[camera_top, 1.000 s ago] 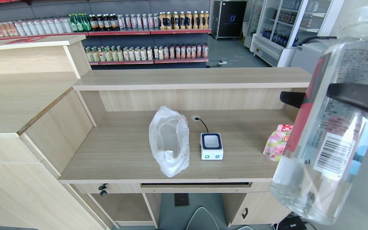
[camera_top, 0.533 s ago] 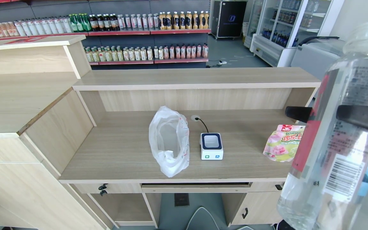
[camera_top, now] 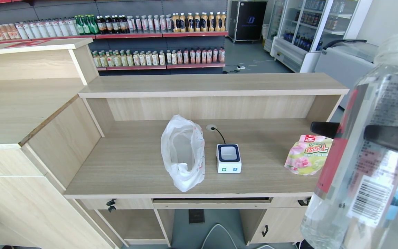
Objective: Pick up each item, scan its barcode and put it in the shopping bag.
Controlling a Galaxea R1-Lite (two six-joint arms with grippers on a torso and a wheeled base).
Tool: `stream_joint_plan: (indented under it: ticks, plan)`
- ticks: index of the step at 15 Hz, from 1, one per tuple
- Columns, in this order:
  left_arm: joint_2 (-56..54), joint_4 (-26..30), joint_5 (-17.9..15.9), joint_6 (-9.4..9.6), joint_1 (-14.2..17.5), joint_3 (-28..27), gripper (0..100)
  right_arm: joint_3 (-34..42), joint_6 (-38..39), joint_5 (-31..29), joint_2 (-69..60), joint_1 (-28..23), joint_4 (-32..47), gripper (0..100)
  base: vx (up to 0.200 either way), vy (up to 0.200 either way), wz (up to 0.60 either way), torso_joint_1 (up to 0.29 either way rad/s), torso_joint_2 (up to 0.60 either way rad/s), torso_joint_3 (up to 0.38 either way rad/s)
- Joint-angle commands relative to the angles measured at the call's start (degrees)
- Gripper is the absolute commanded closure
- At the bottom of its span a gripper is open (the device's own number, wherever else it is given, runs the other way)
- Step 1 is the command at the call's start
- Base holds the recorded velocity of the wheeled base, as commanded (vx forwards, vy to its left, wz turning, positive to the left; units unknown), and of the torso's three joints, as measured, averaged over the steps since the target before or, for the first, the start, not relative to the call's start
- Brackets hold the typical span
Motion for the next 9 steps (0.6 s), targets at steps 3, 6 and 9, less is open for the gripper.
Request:
stream_joint_plan:
  ticks: [3, 6, 9]
  plan:
    - [0.01, -0.01, 0.01, 0.00, 0.00, 0.01, 0, -0.01, 0.00, 0.02, 0.20, -0.20, 0.11, 100, 0.000, 0.000, 0.00, 0.000, 0.00, 0.000]
    - [0.01, -0.01, 0.01, 0.00, 0.00, 0.01, 0, 0.17, 0.00, 0.10, -0.07, -1.17, 0.28, 100, 0.000, 0.000, 0.00, 0.000, 0.00, 0.000]
    - [0.01, -0.01, 0.01, 0.00, 0.00, 0.01, 0, 0.52, -0.09, 0.19, -0.24, -1.61, 0.37, 100, 0.000, 0.000, 0.00, 0.000, 0.00, 0.000]
